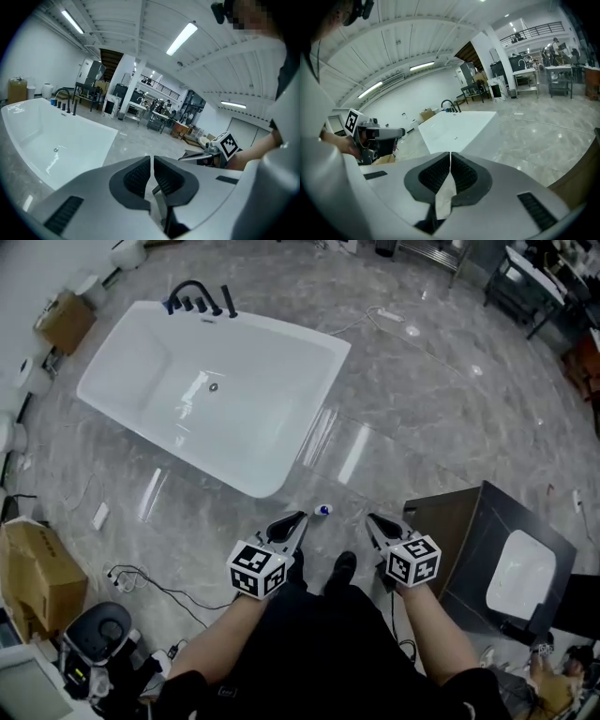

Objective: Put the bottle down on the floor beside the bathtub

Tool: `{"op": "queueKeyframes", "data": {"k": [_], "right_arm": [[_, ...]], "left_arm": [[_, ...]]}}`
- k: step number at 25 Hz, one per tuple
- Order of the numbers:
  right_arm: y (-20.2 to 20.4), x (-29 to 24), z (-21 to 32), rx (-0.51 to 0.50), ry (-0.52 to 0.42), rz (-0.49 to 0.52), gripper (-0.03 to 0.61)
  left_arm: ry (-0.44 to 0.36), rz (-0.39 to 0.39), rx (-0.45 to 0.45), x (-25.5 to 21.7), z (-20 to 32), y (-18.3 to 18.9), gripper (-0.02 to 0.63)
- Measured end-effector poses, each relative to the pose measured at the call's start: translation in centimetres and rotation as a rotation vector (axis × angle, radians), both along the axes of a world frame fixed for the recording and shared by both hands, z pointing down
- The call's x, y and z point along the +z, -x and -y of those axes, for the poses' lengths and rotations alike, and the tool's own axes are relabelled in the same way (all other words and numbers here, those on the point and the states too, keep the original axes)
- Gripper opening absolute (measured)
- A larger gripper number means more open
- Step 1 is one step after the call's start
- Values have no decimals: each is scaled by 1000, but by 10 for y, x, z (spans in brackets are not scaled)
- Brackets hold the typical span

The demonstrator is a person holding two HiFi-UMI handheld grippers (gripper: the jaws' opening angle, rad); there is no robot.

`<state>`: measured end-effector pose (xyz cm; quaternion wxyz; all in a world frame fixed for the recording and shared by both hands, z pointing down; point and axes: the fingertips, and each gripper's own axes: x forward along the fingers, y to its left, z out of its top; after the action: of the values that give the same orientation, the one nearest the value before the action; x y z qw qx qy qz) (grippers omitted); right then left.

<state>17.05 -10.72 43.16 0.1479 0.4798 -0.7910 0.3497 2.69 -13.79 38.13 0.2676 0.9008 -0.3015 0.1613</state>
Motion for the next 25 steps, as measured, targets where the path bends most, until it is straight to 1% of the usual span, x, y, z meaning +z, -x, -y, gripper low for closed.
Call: {"op": "queueKeyframes", "data": {"k": [3, 6, 9, 14, 18, 21, 25], "right_arm": [[6, -16, -14, -24, -2, 28, 32], [2, -33, -16, -3, -27, 65, 29], [-4, -59, -5, 26, -71, 86, 29], [-7, -100, 12, 11, -151, 100, 29], [-23, -129, 16, 86, -221, 36, 28], [-37, -159, 30, 126, -293, 10, 28], [-36, -209, 40, 136, -407, -18, 28]], "left_arm": [[-2, -6, 27, -20, -11, -10, 35], [-16, -2, 31, -31, -12, -14, 35], [-30, -13, 14, -42, 1, -15, 35], [-84, -40, -6, -70, 23, -18, 35], [-108, -72, -26, -98, 24, -12, 35], [-165, -83, -55, -121, 34, -1, 34], [-240, -82, -101, -155, 48, 19, 35]]}}
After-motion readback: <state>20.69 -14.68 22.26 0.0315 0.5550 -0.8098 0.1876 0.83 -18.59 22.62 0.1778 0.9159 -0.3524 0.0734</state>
